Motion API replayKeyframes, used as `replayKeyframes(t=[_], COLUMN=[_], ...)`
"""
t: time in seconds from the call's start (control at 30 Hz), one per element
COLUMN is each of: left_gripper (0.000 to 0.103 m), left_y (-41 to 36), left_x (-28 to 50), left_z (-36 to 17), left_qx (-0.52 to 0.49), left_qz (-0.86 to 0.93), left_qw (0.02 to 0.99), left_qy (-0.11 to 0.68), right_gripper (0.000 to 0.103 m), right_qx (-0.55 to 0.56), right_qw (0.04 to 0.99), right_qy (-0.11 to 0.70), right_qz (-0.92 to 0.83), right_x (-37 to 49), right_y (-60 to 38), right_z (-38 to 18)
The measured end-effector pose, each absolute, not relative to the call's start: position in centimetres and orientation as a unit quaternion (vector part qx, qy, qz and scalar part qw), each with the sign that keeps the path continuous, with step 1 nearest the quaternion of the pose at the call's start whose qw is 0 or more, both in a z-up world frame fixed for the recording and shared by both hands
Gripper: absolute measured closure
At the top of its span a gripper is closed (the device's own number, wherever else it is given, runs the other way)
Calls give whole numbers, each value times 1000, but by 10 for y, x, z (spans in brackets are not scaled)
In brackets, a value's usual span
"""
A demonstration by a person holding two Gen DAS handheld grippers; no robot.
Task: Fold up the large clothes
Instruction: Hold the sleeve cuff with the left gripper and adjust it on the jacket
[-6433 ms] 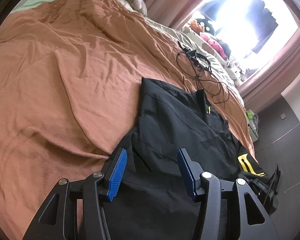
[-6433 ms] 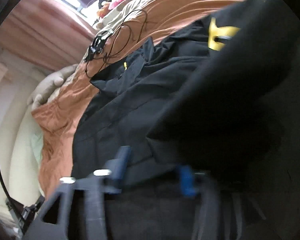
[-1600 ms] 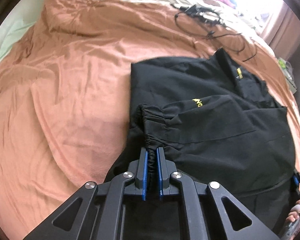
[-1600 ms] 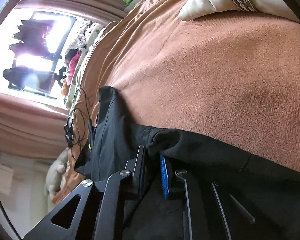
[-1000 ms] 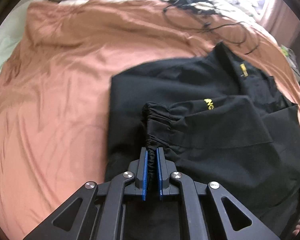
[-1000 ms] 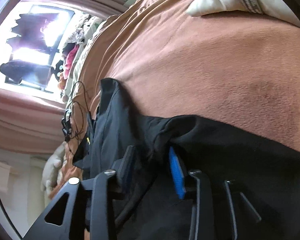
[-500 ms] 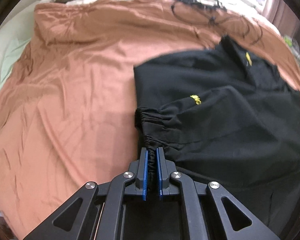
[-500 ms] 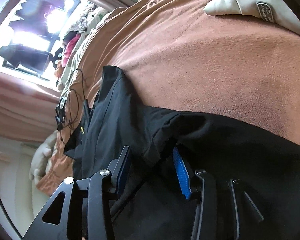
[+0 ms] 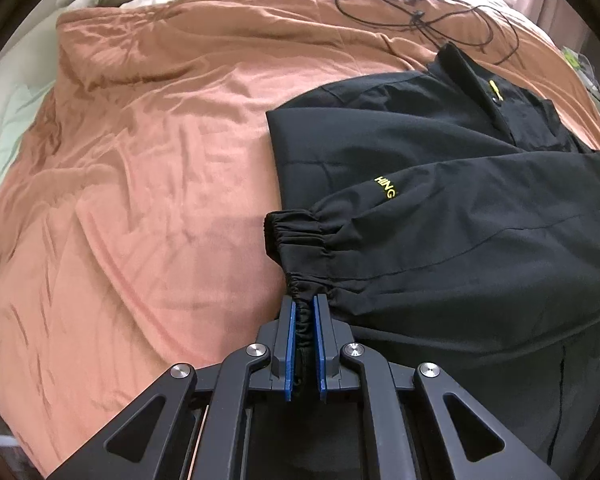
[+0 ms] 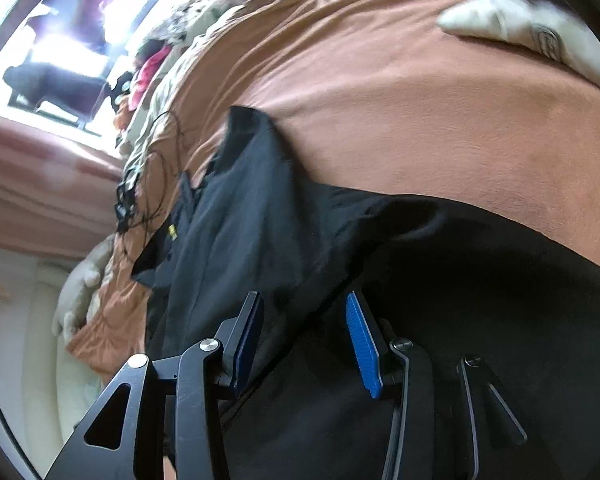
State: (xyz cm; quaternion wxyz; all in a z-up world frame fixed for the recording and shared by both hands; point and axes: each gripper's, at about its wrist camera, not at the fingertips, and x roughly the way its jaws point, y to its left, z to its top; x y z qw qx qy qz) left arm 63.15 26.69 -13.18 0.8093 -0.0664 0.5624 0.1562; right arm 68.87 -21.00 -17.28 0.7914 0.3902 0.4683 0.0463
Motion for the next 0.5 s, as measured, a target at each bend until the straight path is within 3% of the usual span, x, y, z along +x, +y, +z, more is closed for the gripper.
replayKeyframes(t=[0.13, 0.33, 0.5], left_gripper=[94, 94, 86], left_y=[268, 270, 268], left_x=[644, 662, 657], left_z=[-134, -142, -141], left_qx=[-60, -57, -39], left_qz=[152, 148, 146], left_qw=[815, 814, 815], left_qy=[556, 559, 560], right_gripper=[59, 59, 59], right_qx=[392, 383, 387], right_qw=[803, 790, 794], right_qy=[439, 469, 464], right_qz=[95, 90, 67], right_x=[694, 700, 697], right_y=[-199, -186, -198], right_z=[-159, -178, -177])
